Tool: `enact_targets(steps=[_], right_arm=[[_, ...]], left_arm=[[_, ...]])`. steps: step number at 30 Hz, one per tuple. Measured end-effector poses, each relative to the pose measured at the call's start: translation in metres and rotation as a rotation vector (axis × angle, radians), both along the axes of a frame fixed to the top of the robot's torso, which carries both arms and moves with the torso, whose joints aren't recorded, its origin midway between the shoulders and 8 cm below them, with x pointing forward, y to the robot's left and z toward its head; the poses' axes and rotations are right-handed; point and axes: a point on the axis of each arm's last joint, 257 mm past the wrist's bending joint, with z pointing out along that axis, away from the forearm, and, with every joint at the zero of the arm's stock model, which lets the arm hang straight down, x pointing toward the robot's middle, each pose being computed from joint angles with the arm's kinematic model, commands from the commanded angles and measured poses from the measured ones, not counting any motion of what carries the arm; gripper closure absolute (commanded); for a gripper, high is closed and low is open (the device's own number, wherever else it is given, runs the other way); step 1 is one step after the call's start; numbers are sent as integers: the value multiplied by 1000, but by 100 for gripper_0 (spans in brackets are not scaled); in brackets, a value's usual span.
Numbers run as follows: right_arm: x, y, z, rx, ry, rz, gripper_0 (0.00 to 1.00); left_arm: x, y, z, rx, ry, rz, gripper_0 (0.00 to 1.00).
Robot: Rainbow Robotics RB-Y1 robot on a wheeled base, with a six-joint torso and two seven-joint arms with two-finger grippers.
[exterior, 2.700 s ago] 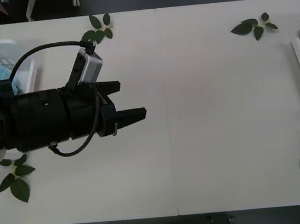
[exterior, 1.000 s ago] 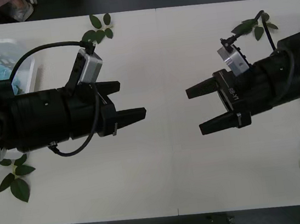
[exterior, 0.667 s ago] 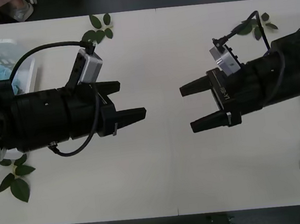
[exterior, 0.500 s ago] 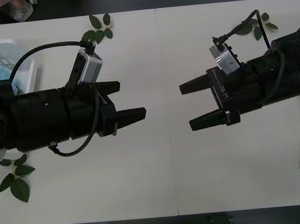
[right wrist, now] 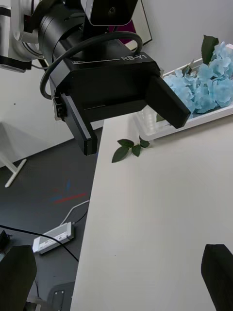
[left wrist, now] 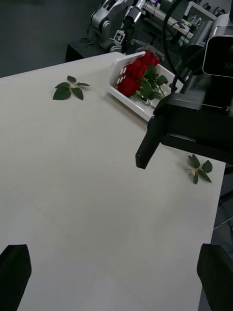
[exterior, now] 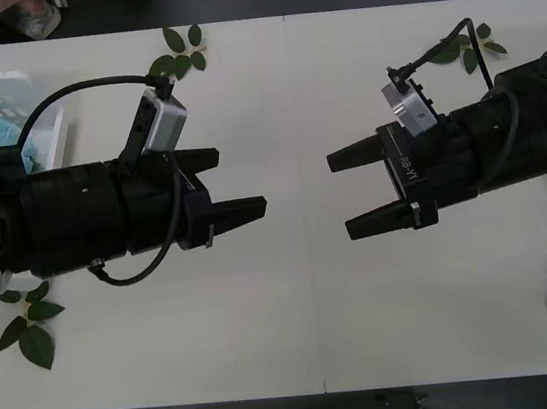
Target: Put the red flowers into the right box and the blue flowers into the left box
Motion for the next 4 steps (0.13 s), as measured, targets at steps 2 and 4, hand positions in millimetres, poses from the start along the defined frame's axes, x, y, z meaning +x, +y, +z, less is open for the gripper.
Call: enact_targets(steps=[2,4], right_arm=[[0,0,0,0,0,0,0],[0,0,0,0,0,0,0]], left_arm=[[0,0,0,0,0,0,0],[0,0,0,0,0,0,0]])
